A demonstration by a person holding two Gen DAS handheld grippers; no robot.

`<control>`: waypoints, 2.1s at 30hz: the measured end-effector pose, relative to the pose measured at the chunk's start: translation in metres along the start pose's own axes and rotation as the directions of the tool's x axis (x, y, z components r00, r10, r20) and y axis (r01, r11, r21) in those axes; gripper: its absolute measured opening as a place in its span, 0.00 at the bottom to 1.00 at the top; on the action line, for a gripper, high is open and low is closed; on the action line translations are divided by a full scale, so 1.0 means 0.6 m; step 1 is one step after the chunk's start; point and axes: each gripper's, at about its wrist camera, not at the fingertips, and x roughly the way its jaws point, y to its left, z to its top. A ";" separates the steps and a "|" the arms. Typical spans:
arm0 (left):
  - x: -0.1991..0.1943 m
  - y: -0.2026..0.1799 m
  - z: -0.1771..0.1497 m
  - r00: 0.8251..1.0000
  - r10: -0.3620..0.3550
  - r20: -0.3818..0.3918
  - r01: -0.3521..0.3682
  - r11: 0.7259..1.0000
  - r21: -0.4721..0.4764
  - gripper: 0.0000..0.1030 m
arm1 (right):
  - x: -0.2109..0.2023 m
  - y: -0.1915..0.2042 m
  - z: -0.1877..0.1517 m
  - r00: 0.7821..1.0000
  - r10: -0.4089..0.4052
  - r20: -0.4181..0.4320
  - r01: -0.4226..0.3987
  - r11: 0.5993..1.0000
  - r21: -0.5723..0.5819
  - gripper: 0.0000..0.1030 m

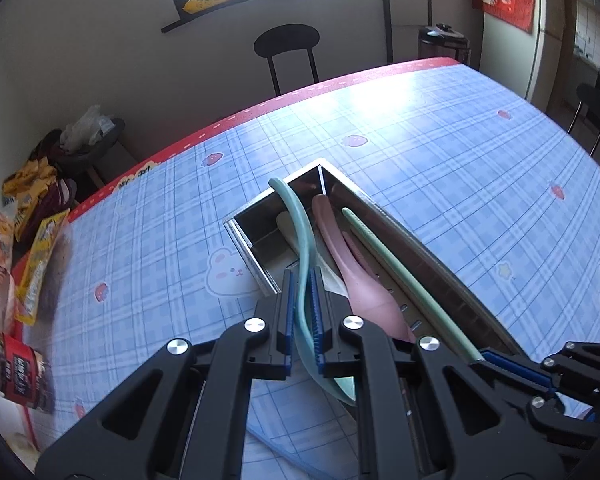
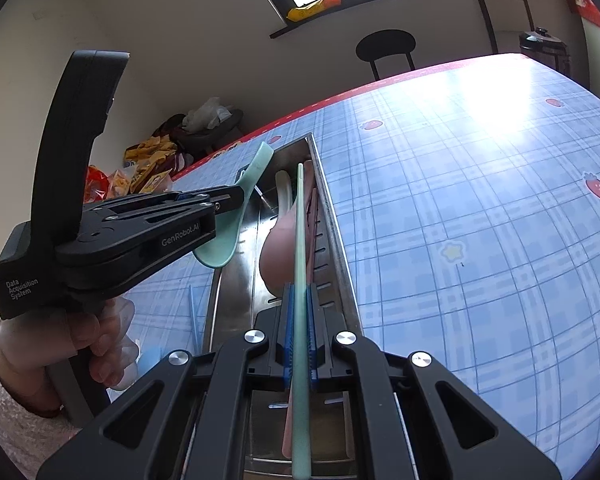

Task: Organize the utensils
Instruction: 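Carry the green spoon and green chopstick into the steel tray with both tools, then open both tools to release the utensils in the tray and withdraw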

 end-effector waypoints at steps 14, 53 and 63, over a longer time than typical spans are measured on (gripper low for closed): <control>0.028 -0.027 0.011 0.997 0.067 -0.037 -0.062 0.991 0.117 0.10 | -0.043 -0.014 0.021 0.995 -0.026 0.091 0.025 1.000 0.014 0.21; -0.290 0.217 -0.207 0.961 -0.036 0.275 0.110 0.959 -0.260 0.94 | -0.068 0.036 0.010 0.988 0.070 0.135 -0.052 0.989 -0.136 0.94; -0.393 0.314 -0.431 0.956 0.034 0.291 0.100 0.896 -0.433 0.94 | -0.098 0.118 -0.036 0.989 0.113 0.099 -0.084 0.960 -0.266 0.94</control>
